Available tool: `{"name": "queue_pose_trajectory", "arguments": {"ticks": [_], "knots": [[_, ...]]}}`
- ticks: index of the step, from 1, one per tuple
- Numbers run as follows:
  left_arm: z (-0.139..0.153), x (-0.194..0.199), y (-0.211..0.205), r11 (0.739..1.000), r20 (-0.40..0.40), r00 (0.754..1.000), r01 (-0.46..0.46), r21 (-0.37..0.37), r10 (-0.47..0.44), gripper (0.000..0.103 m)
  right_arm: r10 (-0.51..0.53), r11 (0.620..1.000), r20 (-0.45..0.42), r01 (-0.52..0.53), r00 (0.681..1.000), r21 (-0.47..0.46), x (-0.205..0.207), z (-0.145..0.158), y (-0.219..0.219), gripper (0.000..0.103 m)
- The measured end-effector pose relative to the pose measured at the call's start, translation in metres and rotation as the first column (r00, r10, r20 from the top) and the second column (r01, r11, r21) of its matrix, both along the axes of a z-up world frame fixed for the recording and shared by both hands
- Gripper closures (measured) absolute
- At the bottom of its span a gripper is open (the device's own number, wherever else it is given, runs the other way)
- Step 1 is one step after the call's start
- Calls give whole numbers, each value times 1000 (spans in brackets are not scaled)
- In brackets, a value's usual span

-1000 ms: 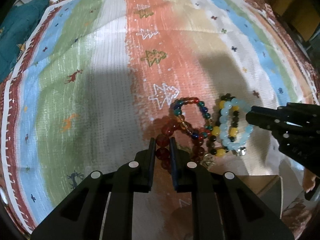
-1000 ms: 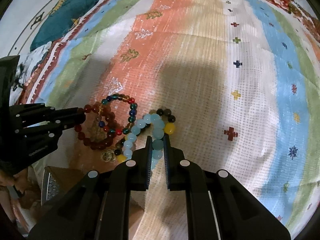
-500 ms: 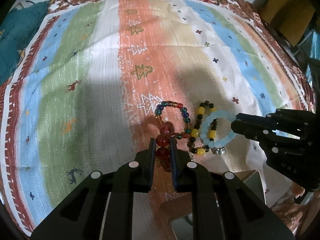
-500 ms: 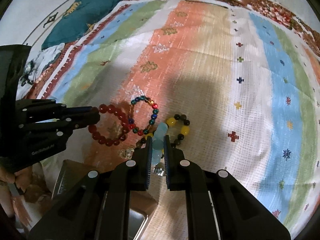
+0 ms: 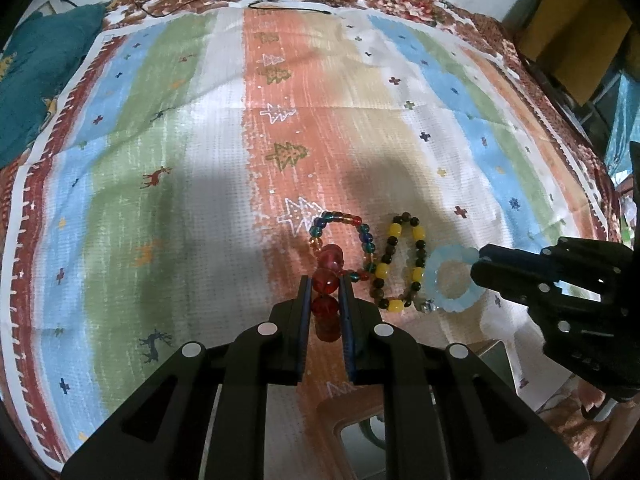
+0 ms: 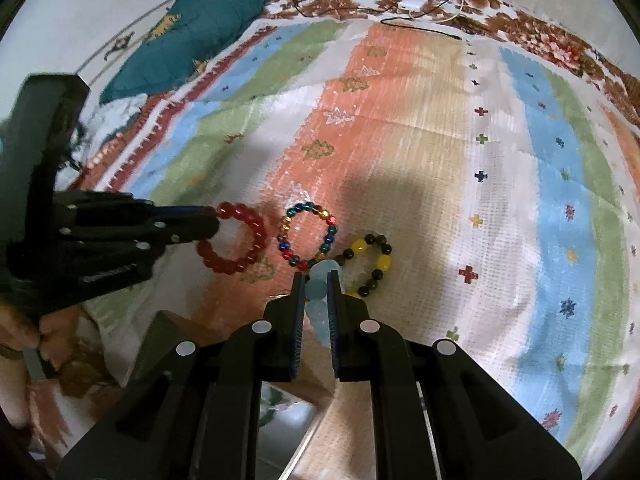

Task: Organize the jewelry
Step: 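Lift the red bracelet with the left tool while the right tool lifts the light blue bracelet, then drop the red bracelet into the tin with the left tool while the right tool drops the blue one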

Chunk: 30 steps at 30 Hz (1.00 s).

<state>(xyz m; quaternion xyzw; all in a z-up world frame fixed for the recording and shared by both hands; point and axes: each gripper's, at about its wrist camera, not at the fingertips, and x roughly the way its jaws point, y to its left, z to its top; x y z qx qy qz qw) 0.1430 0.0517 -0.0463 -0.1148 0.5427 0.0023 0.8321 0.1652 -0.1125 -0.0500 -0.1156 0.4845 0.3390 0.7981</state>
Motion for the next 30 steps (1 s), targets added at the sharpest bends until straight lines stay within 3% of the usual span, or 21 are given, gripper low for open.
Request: {"name": "queue_pose_trajectory", "arguments": {"ticks": [9, 17, 30], "knots": [[10, -8, -1, 1000, 33, 999, -20, 21, 19, 90, -42, 999, 90, 43, 995, -7, -8, 11, -5, 91], [29, -18, -2, 1000, 109, 994, -26, 16, 24, 90, -51, 998, 171, 54, 984, -15, -14, 20, -7, 91], [51, -33, -16, 997, 213, 977, -4, 71, -11, 90, -38, 997, 267, 20, 963, 73, -29, 36, -9, 91]]}}
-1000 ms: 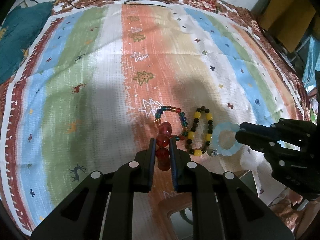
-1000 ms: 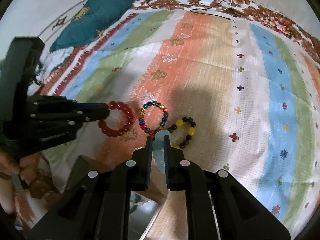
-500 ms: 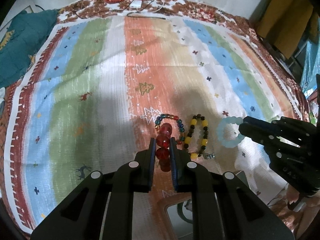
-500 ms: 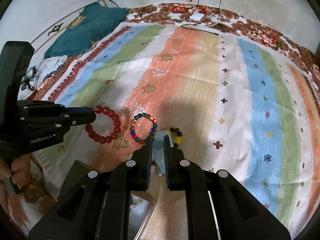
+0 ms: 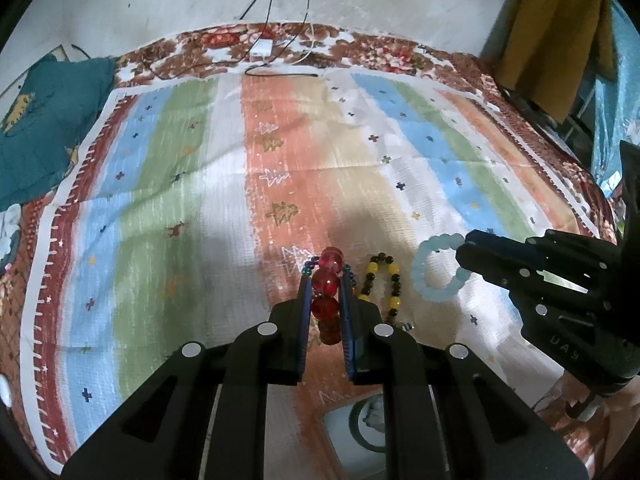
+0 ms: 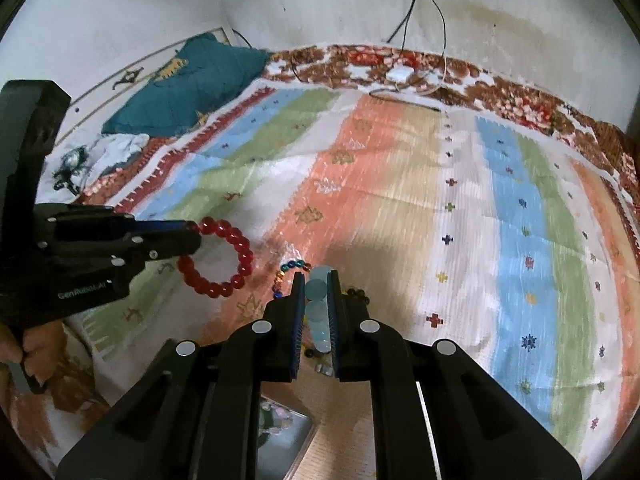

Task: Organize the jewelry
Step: 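Drop the red bracelet into the tin with the left tool while the right tool drops the blue one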

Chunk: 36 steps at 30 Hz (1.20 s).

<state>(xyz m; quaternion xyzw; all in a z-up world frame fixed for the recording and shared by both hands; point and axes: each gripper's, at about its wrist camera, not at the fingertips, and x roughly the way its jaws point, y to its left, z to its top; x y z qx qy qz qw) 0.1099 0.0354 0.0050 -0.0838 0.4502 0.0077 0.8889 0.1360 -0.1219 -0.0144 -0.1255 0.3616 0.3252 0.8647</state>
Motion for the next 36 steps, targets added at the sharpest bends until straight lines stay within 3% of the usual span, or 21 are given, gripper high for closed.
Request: {"name": "queue_pose_trajectory", "arguments": {"ticks": [10, 18, 28, 36], "knots": [[7, -30, -10, 1000, 48, 999, 24, -18, -23, 90, 22, 997, 62, -26, 998, 67, -31, 14, -9, 91], [9, -52, -24, 999, 82, 996, 43, -8, -42, 90, 33, 994, 45, -37, 998, 100, -45, 14, -20, 91], [4, -78, -35, 996, 88, 993, 79, -29, -76, 90, 63, 991, 26, -66, 998, 120, -66, 9, -28, 91], [-7, -83, -45, 994, 45, 993, 111, -17, -110, 90, 79, 992, 18, -81, 997, 100, -76, 2, -28, 91]]}}
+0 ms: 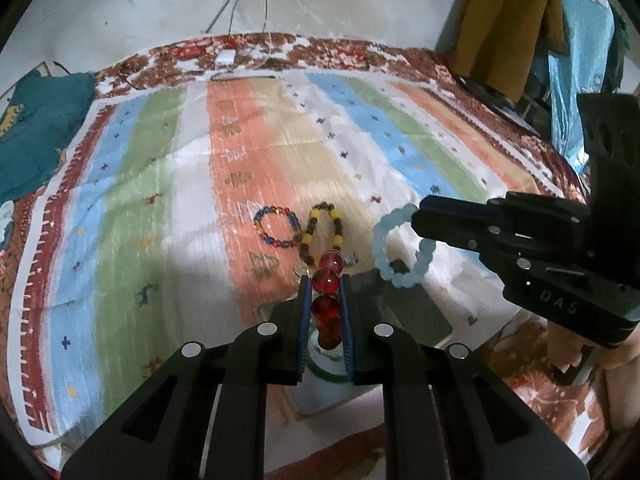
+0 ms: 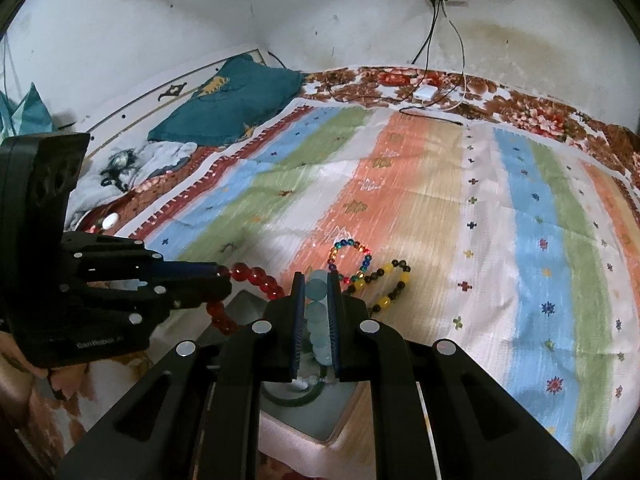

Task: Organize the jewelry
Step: 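Drop the red bracelet into the tin with the left tool while the right tool drops the blue one, then move both open tools back over the multicolour and black-yellow bracelets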

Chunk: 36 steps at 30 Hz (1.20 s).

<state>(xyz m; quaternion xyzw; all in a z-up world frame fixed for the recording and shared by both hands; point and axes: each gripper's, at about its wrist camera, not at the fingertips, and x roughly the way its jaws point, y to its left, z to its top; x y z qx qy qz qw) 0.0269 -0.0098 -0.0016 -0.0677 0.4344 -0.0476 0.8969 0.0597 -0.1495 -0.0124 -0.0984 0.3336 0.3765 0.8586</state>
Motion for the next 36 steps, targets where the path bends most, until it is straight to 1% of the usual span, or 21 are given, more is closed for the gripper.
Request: {"name": "queue_pose_trajectory", "arguments": {"ticks": [2, 5, 6, 7, 8, 9, 10, 11, 12, 14, 17, 19, 22, 27, 33, 36], "knots": [[-2, 1, -2, 1000, -14, 1000, 6, 1, -6, 90, 1, 1000, -6, -1, 1000, -5, 0, -2, 0, 91], [-4, 3, 0, 1000, -38, 999, 3, -25, -4, 89, 2, 1000, -5, -2, 1000, -9, 0, -2, 0, 91], [-5, 4, 3, 999, -41, 999, -6, -39, 4, 85, 0, 1000, -1, 0, 1000, -8, 0, -2, 0, 90], [-5, 4, 5, 999, -42, 999, -14, -44, 12, 81, -6, 1000, 1, 6, 1000, -4, 1, -1, -2, 82], [-5, 4, 7, 999, -41, 999, -24, -48, 22, 70, -13, 1000, 1, 13, 1000, 0, 1, -1, -3, 63], [-5, 5, 11, 998, -41, 998, -39, -51, 37, 66, -24, 1000, 2, 24, 1000, 2, 2, 0, -4, 56], [-5, 5, 13, 998, -44, 998, -47, -53, 44, 66, -31, 1000, 2, 31, 1000, 0, 3, 0, -5, 54], [-6, 6, 16, 997, -50, 997, -57, -59, 54, 64, -38, 999, 0, 38, 999, -6, 4, -1, -6, 54], [-6, 7, 18, 996, -53, 997, -65, -62, 61, 58, -42, 999, -6, 42, 999, -11, 5, -2, -6, 54], [-7, 9, 23, 994, -60, 995, -85, -66, 81, 54, -58, 998, -16, 57, 998, -20, 8, -4, -6, 54], [-7, 12, 27, 993, -64, 993, -101, -62, 97, 50, -73, 997, -28, 72, 997, -31, 13, -7, -7, 51], [-8, 15, 29, 992, -69, 992, -109, -66, 105, 45, -84, 996, -41, 82, 996, -34, 16, -8, -8, 49], [-8, 20, 31, 992, -72, 991, -115, -53, 111, 43, -95, 995, -56, 93, 994, -38, 20, -10, -9, 47], [-8, 35, 37, 991, -85, 989, -128, -48, 124, 33, -122, 992, -81, 118, 989, -49, 32, -13, -9, 42], [-16, 54, 46, 987, -135, 981, -150, -59, 141, 32, -149, 987, -103, 142, 983, -73, 48, -17, -6, 40], [-19, 63, 46, 988, -148, 978, -153, -31, 147, 30, -146, 988, -126, 137, 981, -77, 58, -18, -2, 38]]}}
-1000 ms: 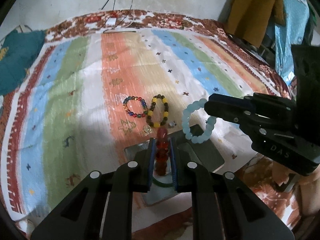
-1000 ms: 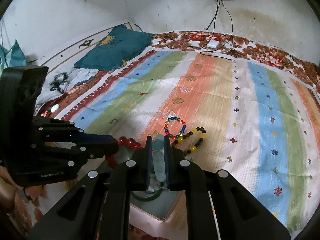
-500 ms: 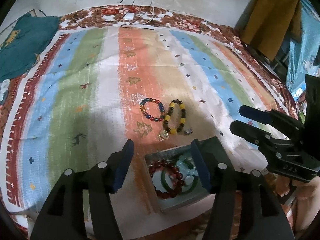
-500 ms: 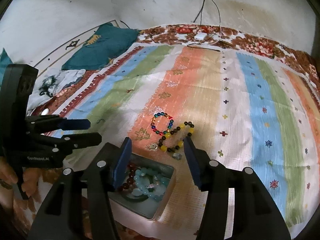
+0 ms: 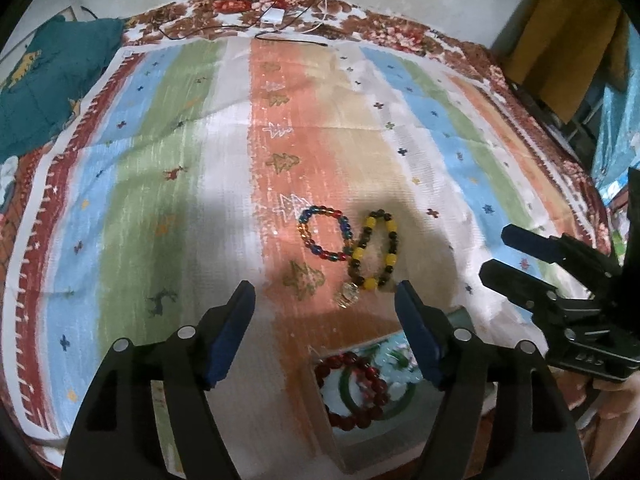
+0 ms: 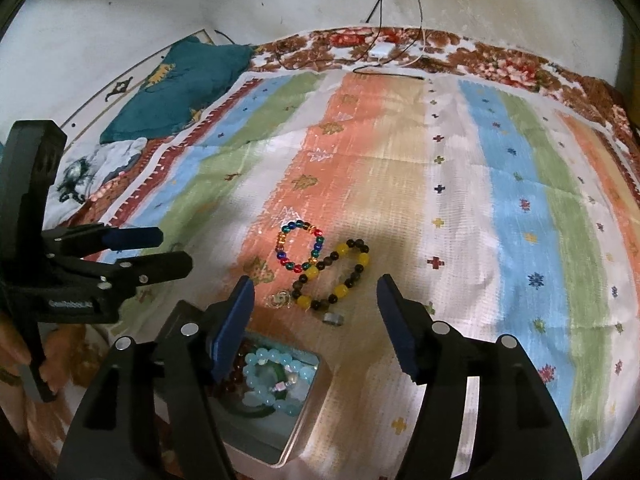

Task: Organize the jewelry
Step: 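Move both open tools back over the multicolour and black-yellow bracelets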

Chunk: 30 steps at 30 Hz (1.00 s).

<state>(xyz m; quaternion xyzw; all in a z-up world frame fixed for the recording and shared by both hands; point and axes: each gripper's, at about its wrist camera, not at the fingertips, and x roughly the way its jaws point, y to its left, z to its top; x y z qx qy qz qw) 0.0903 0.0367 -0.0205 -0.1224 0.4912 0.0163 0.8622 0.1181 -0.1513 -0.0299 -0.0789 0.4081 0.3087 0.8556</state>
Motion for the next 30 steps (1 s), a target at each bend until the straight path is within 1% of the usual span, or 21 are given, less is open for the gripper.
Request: {"name": "queue_pose_trajectory", "arguments": {"ticks": [1, 5, 7, 10, 17, 23, 30], "knots": [[-1, 4, 0, 1000, -5, 1000, -1, 12, 1, 30, 1, 1000, -6, -1, 1000, -3, 3, 0, 1, 37], [-5, 19, 1, 999, -24, 1000, 2, 40, -1, 29, -9, 999, -27, 8, 1000, -33, 13, -7, 5, 36], [-7, 25, 1, 999, -36, 999, 6, 40, -5, 29, -13, 999, -46, 11, 999, -46, 17, -12, 6, 36], [-11, 32, 2, 999, -50, 999, 12, 43, -10, 29, -16, 998, -48, 13, 999, -67, 21, -15, 9, 36], [-24, 50, 5, 999, -99, 995, 7, 49, -2, 29, -46, 997, -102, 39, 994, -74, 36, -26, 11, 36], [-31, 63, 10, 999, -125, 992, -3, 34, 7, 29, -58, 995, -116, 49, 992, -84, 46, -31, 15, 36], [-42, 77, 12, 999, -160, 987, -1, 44, 8, 29, -68, 992, -146, 51, 987, -114, 60, -43, 22, 36]]}}
